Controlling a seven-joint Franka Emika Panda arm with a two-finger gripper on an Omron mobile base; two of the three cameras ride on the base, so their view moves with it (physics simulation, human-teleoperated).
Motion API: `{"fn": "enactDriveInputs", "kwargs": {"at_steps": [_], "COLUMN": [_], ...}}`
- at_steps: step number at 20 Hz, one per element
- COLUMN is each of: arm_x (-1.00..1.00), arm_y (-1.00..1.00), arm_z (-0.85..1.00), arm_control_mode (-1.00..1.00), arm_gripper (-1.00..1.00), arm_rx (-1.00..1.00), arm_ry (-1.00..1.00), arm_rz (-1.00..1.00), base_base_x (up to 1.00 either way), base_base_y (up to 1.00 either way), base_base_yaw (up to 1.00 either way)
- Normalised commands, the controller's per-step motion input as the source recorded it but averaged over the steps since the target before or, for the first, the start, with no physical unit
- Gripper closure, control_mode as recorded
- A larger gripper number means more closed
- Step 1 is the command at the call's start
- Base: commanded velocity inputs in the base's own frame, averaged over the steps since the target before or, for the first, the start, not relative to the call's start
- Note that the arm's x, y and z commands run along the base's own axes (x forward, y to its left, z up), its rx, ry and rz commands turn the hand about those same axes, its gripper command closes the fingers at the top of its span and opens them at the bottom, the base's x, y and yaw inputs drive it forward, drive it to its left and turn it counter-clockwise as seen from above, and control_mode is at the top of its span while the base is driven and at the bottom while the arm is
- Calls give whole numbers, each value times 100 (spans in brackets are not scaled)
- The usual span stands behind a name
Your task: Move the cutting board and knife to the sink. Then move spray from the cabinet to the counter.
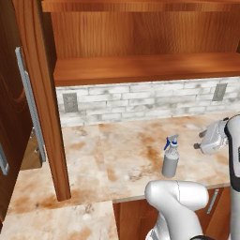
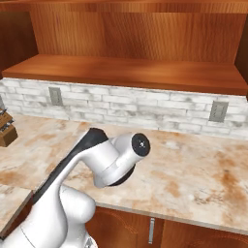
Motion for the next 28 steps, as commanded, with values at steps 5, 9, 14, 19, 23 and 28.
{"fn": "enactDriveInputs", "kwargs": {"at_steps": [5, 9, 14, 19, 23, 28], "arm_x": [-34, -37, -46, -52, -49, -29], "arm_y": [5, 7, 10, 25, 28, 32], "arm_z": [37, 34, 22, -1, -9, -1], "arm_control_mode": [-100, -100, -100, -100, -100, -100], "arm_gripper": [-100, -100, -100, -100, -100, -100], "arm_rx": [0, 1, 1, 0, 0, 0], "arm_ry": [29, 29, 17, 0, -8, -4], "arm_rz": [-19, -20, -23, -29, -28, -25], "base_base_x": [0, 0, 0, 0, 0, 0], "base_base_y": [0, 0, 0, 0, 0, 0], "base_base_yaw": [0, 0, 0, 0, 0, 0]}}
